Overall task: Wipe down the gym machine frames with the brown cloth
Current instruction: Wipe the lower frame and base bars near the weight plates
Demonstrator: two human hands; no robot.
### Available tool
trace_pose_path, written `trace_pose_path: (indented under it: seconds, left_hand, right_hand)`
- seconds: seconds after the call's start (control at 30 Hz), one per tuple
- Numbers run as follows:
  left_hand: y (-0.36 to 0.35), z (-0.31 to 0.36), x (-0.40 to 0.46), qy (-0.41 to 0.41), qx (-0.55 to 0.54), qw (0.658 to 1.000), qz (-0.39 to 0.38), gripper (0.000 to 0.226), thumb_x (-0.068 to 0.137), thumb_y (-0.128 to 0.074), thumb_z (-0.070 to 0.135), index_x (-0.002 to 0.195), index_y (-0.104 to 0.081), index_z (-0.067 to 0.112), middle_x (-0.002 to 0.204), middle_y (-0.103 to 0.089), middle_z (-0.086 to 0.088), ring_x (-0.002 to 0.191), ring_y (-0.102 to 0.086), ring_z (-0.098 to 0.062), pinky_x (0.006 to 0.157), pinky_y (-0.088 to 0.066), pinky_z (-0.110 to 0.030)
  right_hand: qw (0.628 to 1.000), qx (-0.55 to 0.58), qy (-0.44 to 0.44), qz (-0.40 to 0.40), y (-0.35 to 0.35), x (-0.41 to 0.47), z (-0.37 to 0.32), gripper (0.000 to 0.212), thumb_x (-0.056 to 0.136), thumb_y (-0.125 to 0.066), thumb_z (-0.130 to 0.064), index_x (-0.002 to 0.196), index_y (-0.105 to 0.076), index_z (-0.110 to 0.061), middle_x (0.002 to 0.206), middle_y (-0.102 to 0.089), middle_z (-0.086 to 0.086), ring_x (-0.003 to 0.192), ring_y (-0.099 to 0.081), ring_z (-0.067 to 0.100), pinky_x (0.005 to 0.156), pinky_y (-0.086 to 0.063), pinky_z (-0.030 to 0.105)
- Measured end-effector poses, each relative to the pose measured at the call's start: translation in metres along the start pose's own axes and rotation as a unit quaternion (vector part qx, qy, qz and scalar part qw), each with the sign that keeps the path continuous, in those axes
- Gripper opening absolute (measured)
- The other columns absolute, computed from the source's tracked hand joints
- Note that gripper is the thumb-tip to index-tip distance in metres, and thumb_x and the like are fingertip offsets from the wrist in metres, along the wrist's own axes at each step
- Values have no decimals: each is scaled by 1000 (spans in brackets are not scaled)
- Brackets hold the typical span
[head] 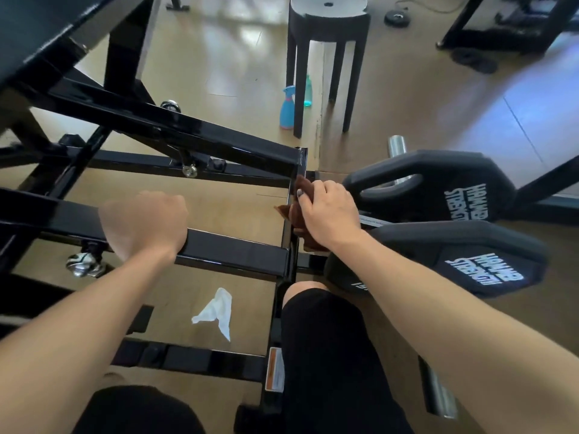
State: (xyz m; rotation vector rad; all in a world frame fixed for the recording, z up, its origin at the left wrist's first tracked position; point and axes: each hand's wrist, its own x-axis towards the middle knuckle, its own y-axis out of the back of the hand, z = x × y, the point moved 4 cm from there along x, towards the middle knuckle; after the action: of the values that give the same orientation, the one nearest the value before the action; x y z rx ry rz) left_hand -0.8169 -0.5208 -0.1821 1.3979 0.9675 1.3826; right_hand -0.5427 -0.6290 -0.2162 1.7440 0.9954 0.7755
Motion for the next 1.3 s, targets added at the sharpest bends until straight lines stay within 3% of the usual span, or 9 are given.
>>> trace_pose_path:
  seconds: [0.13, 0.3, 0.47, 0.63, 0.7, 0.83, 1.0, 1.17, 1.3]
  left_hand:
    - [-3, 2, 0, -36, -12, 999, 17, 57, 101, -35, 32, 51, -54, 13, 49, -47, -2, 46, -40, -20, 77, -36, -40]
    - [-2, 3, -3, -108, -80, 990, 44, 58, 109, -32, 38, 60, -52, 14, 59, -54, -6, 45, -37, -18, 59, -36, -33]
    - [-13, 60, -28, -152, -78, 979, -108, 64, 101, -7, 62, 81, -54, 24, 77, -59, -1, 70, -54, -25, 69, -38, -37]
    - [-23, 74, -37, -141, -2, 986, -88, 73, 99, -10, 66, 68, -61, 23, 56, -48, 5, 50, -40, -13, 53, -27, -31]
    - [-23, 72, -36, -140, -4, 987, -78, 71, 99, -12, 65, 67, -60, 23, 53, -45, 6, 49, -40, -16, 51, -26, -30]
    - [-20, 75, -38, -140, -4, 988, -60, 67, 100, -16, 62, 66, -58, 23, 51, -42, 6, 47, -40, -17, 49, -24, -28]
    - [-20, 75, -39, -139, -18, 989, -53, 63, 101, -21, 59, 64, -55, 22, 53, -48, 4, 50, -48, -23, 51, -29, -29]
    - [-19, 76, -38, -131, -17, 989, -65, 61, 102, -23, 58, 65, -55, 21, 58, -56, 0, 55, -52, -27, 54, -35, -31]
    - [-17, 77, -39, -130, -25, 989, -61, 59, 102, -25, 56, 67, -57, 21, 61, -59, -2, 56, -52, -29, 55, -39, -32]
  right_hand:
    - [990, -132, -17, -50, 16, 5, 17, 50, 105, -33, -58, 132, -54, -22, 133, -44, 14, 122, -45, 32, 103, -42, 45]
    - [968, -191, 8, -166, 30, 1, 29, 64, 95, -71, -34, 149, -41, -20, 136, -42, 15, 122, -52, 33, 92, -53, 43]
    - [974, -89, -128, -166, 38, 8, 36, 57, 103, -59, -31, 149, -32, -14, 133, -50, 20, 113, -60, 33, 86, -54, 43]
    - [957, -160, -122, -210, 29, 8, 20, 56, 101, -56, -42, 147, -40, -14, 134, -42, 21, 117, -50, 37, 86, -49, 41]
    - [971, -131, -77, -184, 18, 7, -11, 48, 103, -50, -41, 140, -47, -11, 132, -42, 21, 117, -45, 39, 92, -48, 45]
    - [986, -28, -37, -162, 13, 6, -56, 53, 99, -62, -26, 146, -42, -9, 144, -33, 20, 127, -43, 38, 102, -49, 47]
    - [974, -2, 25, -226, 48, 20, 5, 32, 107, -51, -25, 136, -52, -15, 130, -55, 11, 115, -60, 27, 98, -52, 39]
    - [953, -81, -2, -291, 62, 18, 78, 34, 99, -63, -19, 129, -47, -19, 126, -62, 12, 100, -54, 23, 86, -42, 36]
    - [946, -86, -25, -313, 68, 24, 89, 48, 100, -64, -24, 146, -50, -19, 136, -60, 10, 121, -57, 29, 95, -43, 35]
